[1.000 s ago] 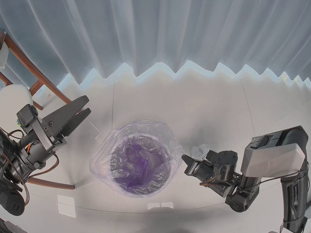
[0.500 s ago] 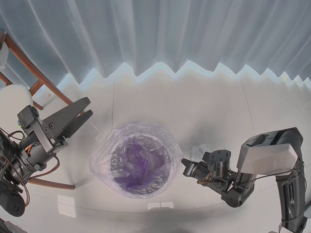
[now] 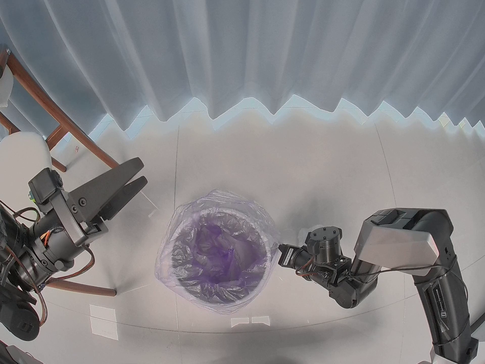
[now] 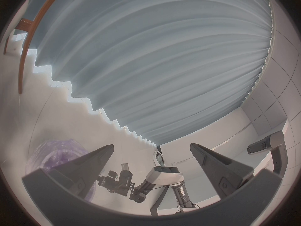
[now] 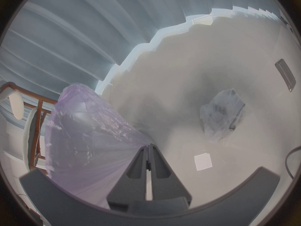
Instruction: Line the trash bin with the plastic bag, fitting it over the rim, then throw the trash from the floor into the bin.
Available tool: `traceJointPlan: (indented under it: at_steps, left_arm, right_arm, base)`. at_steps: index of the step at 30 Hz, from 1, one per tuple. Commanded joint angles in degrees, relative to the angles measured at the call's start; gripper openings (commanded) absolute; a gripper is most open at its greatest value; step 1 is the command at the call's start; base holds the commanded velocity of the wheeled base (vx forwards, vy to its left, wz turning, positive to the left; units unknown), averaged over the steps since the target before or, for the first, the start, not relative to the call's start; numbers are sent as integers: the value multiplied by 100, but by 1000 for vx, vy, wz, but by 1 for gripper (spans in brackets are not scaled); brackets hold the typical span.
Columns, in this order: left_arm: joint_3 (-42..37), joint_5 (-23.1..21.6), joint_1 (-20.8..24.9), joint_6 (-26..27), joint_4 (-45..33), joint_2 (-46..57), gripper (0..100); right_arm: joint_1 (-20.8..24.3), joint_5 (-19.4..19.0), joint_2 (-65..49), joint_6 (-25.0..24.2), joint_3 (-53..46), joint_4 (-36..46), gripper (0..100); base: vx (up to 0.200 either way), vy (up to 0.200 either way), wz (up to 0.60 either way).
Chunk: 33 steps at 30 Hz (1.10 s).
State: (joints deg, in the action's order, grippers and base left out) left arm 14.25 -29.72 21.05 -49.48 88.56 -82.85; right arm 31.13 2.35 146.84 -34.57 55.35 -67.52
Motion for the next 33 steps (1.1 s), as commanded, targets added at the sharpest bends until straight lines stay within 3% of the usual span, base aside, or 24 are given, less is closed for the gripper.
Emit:
traceJointPlan:
  at_steps: [1, 13, 14, 18, 20, 21, 22, 24, 33]
  left_arm:
    - [-45, 1, 39, 0, 3, -12, 100]
    - [-54, 1, 39, 9, 3, -3, 100]
    - [-54, 1, 48, 9, 3, -3, 100]
    - [-63, 19, 110, 9, 3, 5, 100]
    - [-72, 54, 110, 9, 3, 41, 100]
    - [-72, 54, 110, 9, 3, 41, 100]
    - [-89, 63, 57, 9, 3, 93, 100]
    - [-89, 72, 4, 9, 3, 93, 100]
    - [-28, 37, -145, -246, 3, -74, 100]
  right_arm:
    - [-20, 2, 275, 82, 231, 73, 0]
    - [-20, 20, 346, 407, 398, 284, 0]
    - [-20, 28, 346, 407, 389, 275, 100]
    - [15, 46, 29, 56, 47, 73, 100]
    - [51, -51, -727, -621, -709, -244, 100]
    - [51, -51, -727, -621, -709, -244, 100]
    - [130, -297, -1395, -1122, -1369, -437, 100]
    - [218, -499, -2256, -1526, -2054, -499, 100]
    - [191, -499, -4822, -2344, -3469, -525, 100]
  base:
    - [0, 0, 0]
    - [0, 0, 0]
    - [0, 0, 0]
    - [0, 0, 0]
    - [0, 0, 0]
    - [0, 0, 0]
    - [0, 0, 0]
    - [0, 0, 0]
    - [-44, 0, 0]
